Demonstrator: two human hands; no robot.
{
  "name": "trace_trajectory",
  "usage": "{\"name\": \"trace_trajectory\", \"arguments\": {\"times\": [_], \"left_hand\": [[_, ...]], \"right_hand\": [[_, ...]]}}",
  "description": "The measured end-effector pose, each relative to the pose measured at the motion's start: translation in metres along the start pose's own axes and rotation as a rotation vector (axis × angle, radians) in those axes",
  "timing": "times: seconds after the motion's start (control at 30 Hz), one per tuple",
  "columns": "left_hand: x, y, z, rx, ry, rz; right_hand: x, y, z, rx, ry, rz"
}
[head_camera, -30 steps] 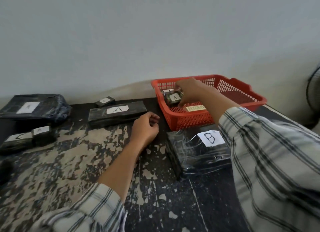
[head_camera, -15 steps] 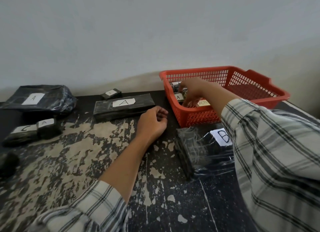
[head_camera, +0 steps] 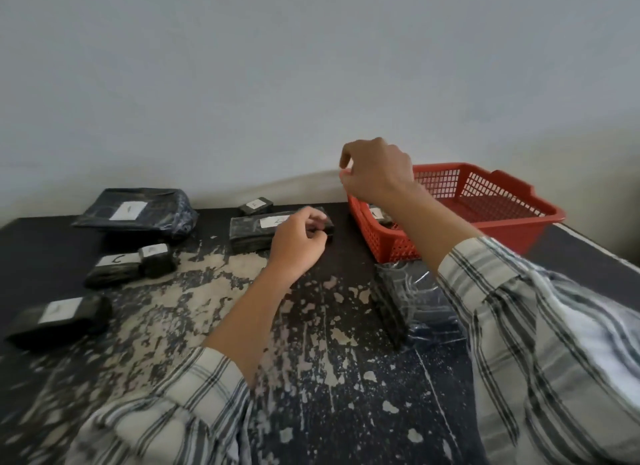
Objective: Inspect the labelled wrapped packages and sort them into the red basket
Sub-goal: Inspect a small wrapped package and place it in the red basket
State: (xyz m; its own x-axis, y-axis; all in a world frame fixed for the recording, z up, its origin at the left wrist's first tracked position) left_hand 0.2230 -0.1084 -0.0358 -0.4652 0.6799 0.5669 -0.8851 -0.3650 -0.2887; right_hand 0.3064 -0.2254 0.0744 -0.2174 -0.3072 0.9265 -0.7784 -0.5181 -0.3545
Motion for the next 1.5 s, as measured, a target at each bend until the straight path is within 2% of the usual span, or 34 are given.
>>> {"name": "trace_trajectory", "arguments": {"times": [0.2, 0.27, 0.33, 0.47, 0.57, 0.67, 0.73, 0.83, 0.97, 1.07, 1.23, 1.3, 1.4, 1.5], "left_hand": [[0.092, 0.021, -0.038, 0.093, -0.159, 0.237], [0.122, 0.030, -0.057, 0.123, -0.331, 0.277], [0.146, 0.039, -0.075, 0.194, -0.549, 0.224], [0.171, 0.051, -0.103, 0.411, -0.757, -0.011], [0.173, 0.055, -0.115, 0.380, -0.818, -0.037], [0.171, 0.058, -0.118, 0.274, -0.846, 0.029], [0.167, 0.058, -0.113, 0.187, -0.790, 0.103], [0.158, 0.057, -0.092, 0.067, -0.556, 0.164], [0.149, 0.052, -0.051, -0.090, -0.346, 0.247], [0.144, 0.050, -0.020, -0.233, -0.278, 0.315], [0.142, 0.044, 0.018, -0.373, -0.161, 0.342], [0.146, 0.044, 0.028, -0.313, -0.038, 0.277], [0.152, 0.047, 0.033, -0.100, 0.333, 0.085], [0.154, 0.049, 0.035, -0.027, 0.624, -0.012]], "right_hand": [[-0.025, 0.042, -0.088, 0.120, -0.254, -0.046], [-0.039, 0.056, -0.110, 0.133, -0.310, -0.088], [-0.051, 0.068, -0.128, 0.141, -0.346, -0.144], [-0.075, 0.087, -0.152, 0.111, -0.398, -0.228], [-0.094, 0.097, -0.159, 0.067, -0.437, -0.253], [-0.108, 0.106, -0.159, 0.039, -0.497, -0.271], [-0.115, 0.109, -0.158, 0.016, -0.561, -0.267], [-0.115, 0.104, -0.157, -0.025, -0.721, -0.219], [-0.092, 0.089, -0.150, -0.073, -1.086, -0.163], [-0.071, 0.081, -0.138, -0.075, -1.367, -0.180], [-0.043, 0.070, -0.120, -0.019, -1.577, -0.150], [-0.031, 0.069, -0.114, 0.007, -1.601, -0.143], [-0.016, 0.069, -0.108, 0.039, -1.607, -0.128], [-0.007, 0.071, -0.105, 0.053, -1.597, -0.121]]}}
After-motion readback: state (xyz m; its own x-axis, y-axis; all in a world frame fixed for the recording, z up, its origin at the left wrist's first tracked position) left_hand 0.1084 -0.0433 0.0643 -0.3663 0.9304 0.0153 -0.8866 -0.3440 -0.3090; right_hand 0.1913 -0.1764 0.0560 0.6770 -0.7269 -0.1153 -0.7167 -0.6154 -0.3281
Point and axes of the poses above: each hand's wrist, its own y-axis away from the middle knuckle, its own x-axis out of the back of the hand, z = x × y, the point moved 2 cm from there along -y, towards the middle knuckle, and after that the axes turned 4 degrees about -z, right-handed, at the moved point
